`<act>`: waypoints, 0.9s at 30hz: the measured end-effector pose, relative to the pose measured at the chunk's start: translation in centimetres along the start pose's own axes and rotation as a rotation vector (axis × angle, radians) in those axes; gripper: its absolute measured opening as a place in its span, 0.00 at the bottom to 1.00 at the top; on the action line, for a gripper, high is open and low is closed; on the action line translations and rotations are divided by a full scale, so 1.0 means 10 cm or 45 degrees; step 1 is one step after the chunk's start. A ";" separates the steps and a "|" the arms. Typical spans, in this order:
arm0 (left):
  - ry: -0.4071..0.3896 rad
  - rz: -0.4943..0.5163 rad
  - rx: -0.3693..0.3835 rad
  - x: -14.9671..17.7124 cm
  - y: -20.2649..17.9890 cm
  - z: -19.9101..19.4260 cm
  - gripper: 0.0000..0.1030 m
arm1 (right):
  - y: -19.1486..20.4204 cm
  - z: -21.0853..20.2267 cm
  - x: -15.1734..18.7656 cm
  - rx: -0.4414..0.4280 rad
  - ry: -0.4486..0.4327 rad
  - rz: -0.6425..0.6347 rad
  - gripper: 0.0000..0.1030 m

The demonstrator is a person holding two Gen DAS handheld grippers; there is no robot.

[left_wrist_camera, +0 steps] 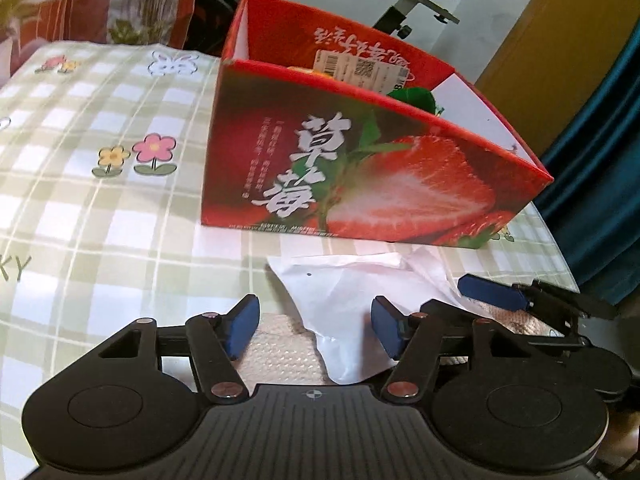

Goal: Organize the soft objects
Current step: 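Move both tools back to the white plastic packet on the table, then close the right gripper on the white packet edge while the left gripper grips it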

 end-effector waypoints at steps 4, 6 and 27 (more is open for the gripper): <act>0.017 -0.035 0.012 -0.02 0.04 0.07 0.63 | 0.02 -0.01 0.02 -0.015 0.000 -0.001 0.44; 0.043 -0.019 -0.001 -0.06 0.04 0.13 0.63 | 0.01 -0.01 0.02 -0.016 0.004 -0.004 0.44; 0.071 -0.035 0.163 -0.15 -0.03 0.23 0.45 | 0.00 -0.02 -0.02 -0.086 0.010 0.055 0.44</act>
Point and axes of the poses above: each gripper's, at about its wrist camera, not at the fingertips, and z roughly the way its jaws point, y to its left, x to its underside, the point moved 1 cm from there along z, roughly the way its jaws point, and after that the axes turned 3 degrees about -x, right-handed, at the moved point
